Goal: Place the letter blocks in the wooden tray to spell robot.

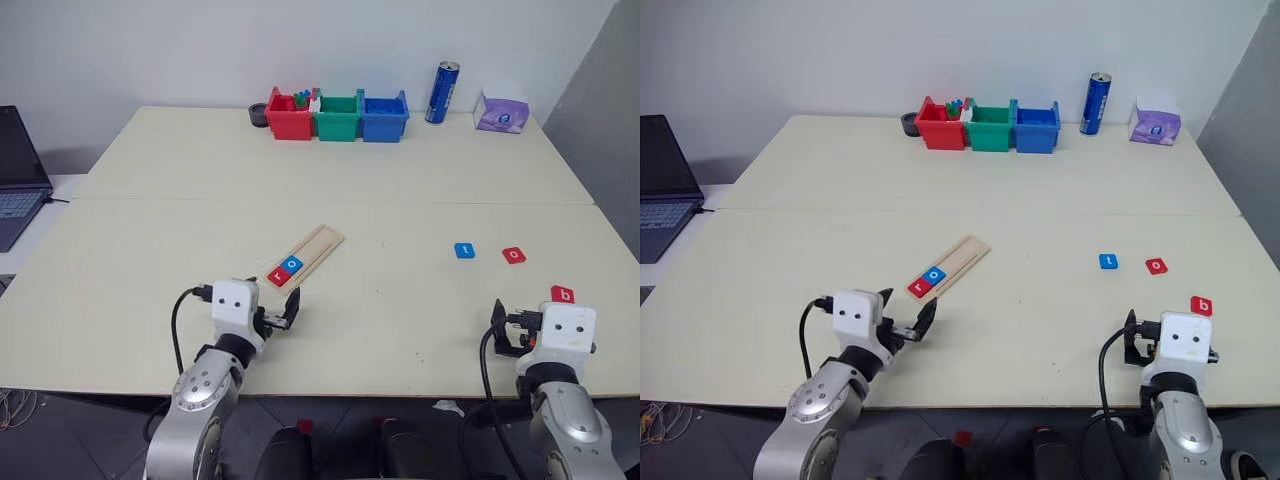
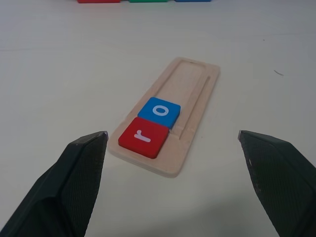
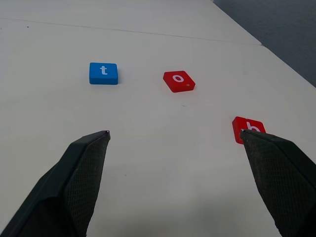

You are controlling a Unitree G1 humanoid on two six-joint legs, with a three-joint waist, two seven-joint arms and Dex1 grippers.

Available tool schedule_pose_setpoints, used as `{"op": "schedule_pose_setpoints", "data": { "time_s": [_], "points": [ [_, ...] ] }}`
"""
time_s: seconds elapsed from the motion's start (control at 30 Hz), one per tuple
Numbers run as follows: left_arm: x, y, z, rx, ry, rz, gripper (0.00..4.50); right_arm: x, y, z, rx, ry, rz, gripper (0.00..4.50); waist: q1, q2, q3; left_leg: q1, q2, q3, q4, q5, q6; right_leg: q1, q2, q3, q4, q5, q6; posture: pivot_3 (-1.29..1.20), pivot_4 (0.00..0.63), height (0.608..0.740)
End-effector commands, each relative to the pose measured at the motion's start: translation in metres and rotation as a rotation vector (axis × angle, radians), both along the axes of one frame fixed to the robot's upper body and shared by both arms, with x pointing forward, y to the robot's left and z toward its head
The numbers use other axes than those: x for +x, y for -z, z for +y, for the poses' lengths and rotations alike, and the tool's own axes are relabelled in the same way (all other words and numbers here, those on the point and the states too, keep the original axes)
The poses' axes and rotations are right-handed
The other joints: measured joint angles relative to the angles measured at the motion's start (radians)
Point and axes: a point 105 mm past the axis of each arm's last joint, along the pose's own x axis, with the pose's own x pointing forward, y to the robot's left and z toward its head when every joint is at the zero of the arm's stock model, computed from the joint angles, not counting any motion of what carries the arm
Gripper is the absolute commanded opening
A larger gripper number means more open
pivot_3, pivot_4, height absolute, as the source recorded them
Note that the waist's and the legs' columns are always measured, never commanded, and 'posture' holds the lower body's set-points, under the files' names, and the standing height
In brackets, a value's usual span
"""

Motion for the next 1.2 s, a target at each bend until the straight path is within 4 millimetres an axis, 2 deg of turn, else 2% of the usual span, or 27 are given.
{"op": "schedule_pose_setpoints", "data": {
  "time_s": [0.03, 0.33, 0.57, 0.9, 1.07, 1.2],
  "points": [
    [-0.003, -0.015, -0.001, 0.007, 0.031, -0.044, 4.5, -0.003, -0.014, 0.002, -0.021, 0.011, -0.049, 4.48, 0.0, 0.0, 0.0, 0.0, 0.0, 0.0, 0.0, 0.0, 0.0, 0.0, 0.0, 0.0, 0.0, 0.0, 0.0, 0.0, 0.15, 0.74],
    [-0.004, -0.019, 0.003, 0.005, 0.006, -0.066, 4.5, 0.001, -0.016, 0.01, -0.024, -0.014, -0.06, 4.48, 0.0, 0.0, 0.0, 0.0, 0.0, 0.0, 0.0, 0.0, 0.0, 0.0, 0.0, 0.0, 0.0, 0.0, 0.0, 0.0, 0.15, 0.74],
    [-0.01, -0.019, 0.008, 0.004, -0.018, -0.071, 4.5, 0.0, -0.016, 0.006, -0.03, -0.012, -0.059, 4.48, 0.0, 0.0, 0.0, 0.0, 0.0, 0.0, 0.0, 0.0, 0.0, 0.0, -0.001, 0.0, 0.0, 0.0, 0.0, 0.0, 0.15, 0.74],
    [-0.006, -0.021, 0.002, -0.009, -0.036, -0.077, 4.5, 0.005, -0.019, 0.01, -0.035, -0.028, -0.083, 4.48, 0.0, 0.0, 0.0, 0.0, 0.0, 0.0, 0.0, 0.0, 0.0, 0.0, -0.001, 0.0, 0.0, 0.0, 0.0, 0.0, 0.15, 0.74],
    [-0.006, -0.023, 0.01, 0.018, -0.04, -0.078, 4.5, 0.012, -0.023, 0.02, -0.034, -0.109, -0.099, 4.48, -0.001, 0.0, 0.0, 0.0, 0.0, 0.0, 0.0, 0.0, 0.0, 0.0, 0.0, 0.001, 0.0, 0.0, 0.0, 0.0, 0.15, 0.74],
    [0.003, -0.031, 0.011, 0.042, 0.044, -0.096, 4.5, 0.024, -0.033, 0.052, 0.015, -0.38, -0.113, 4.48, -0.003, 0.0, 0.0, 0.0, 0.0, 0.0, 0.0, 0.0, 0.0, 0.0, 0.0, 0.0, 0.0, 0.0, 0.0, 0.0, 0.15, 0.74]
  ]
}}
